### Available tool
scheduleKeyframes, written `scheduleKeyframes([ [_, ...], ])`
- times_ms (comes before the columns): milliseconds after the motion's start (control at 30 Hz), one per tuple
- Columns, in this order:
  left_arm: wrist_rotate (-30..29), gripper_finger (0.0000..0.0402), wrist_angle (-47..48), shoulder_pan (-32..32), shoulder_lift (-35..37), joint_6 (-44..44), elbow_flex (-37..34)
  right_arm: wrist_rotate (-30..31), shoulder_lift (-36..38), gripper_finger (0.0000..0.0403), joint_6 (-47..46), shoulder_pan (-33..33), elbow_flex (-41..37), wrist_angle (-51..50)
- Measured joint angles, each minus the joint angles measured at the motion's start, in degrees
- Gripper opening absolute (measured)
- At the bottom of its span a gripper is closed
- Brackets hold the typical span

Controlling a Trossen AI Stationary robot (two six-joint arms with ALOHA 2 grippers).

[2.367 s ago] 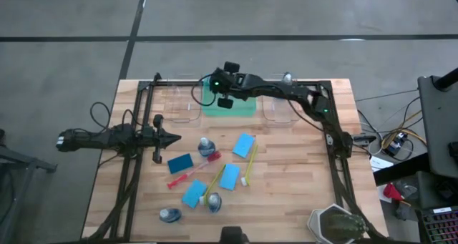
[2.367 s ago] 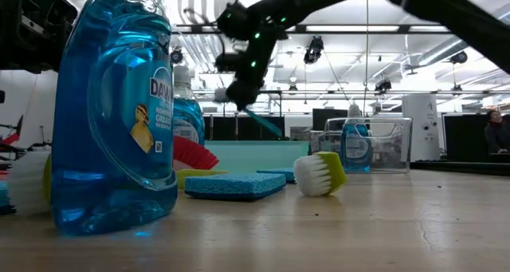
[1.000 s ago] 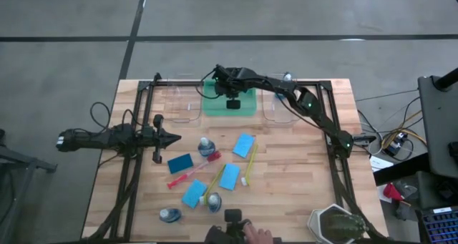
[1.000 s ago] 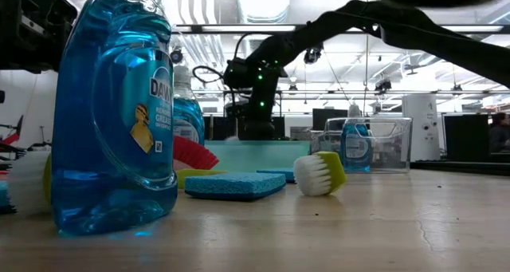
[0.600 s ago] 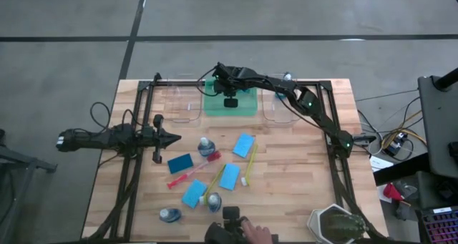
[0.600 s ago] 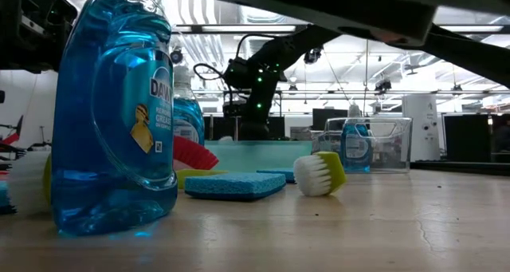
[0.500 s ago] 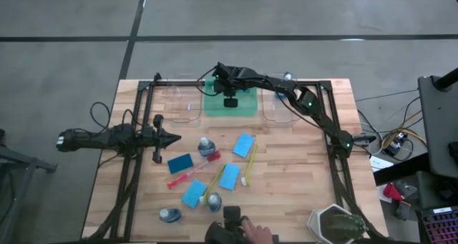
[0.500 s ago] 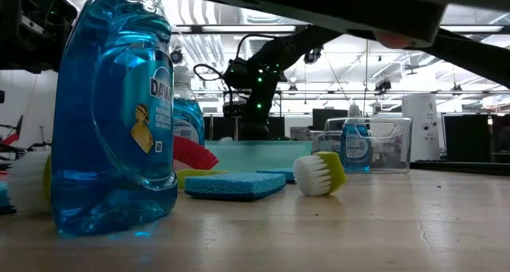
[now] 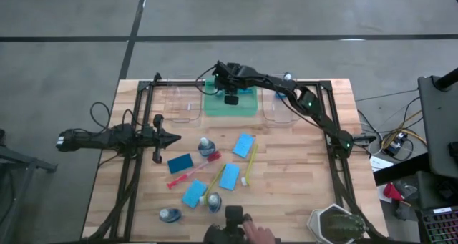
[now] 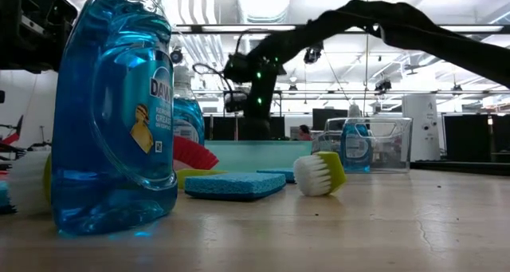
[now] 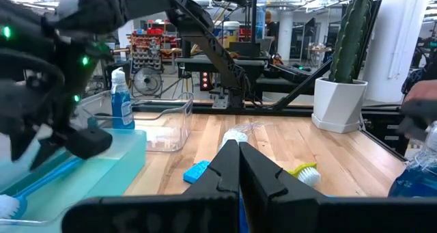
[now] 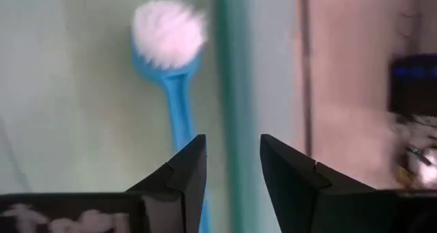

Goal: Pick & Place Kitchen Sink Supplies
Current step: Put the green dishwashing brush into the green bin

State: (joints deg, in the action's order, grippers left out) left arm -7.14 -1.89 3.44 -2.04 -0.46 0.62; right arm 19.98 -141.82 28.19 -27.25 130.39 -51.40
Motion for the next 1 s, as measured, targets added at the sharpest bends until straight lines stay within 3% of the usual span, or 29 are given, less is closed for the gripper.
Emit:
scheduleKeyframes([
  [133,0.0,0.0003,0.0,0.0,0.0,0.0,0.0,1.0,0.1,0.0138,-3.2,0.9,4.5,-4.0],
  [433,0.0,0.0003,0.0,0.0,0.0,0.0,0.0,-1.4,5.9,0.0127,-14.4,3.7,4.1,-12.8],
  [867,0.0,0.0003,0.0,0.0,0.0,0.0,0.0,-33.8,12.6,0.0095,-7.3,10.6,4.1,-30.0],
  [1000,0.0,0.0003,0.0,0.0,0.0,0.0,0.0,-39.2,12.7,0.0085,-7.0,14.3,4.0,-35.8],
])
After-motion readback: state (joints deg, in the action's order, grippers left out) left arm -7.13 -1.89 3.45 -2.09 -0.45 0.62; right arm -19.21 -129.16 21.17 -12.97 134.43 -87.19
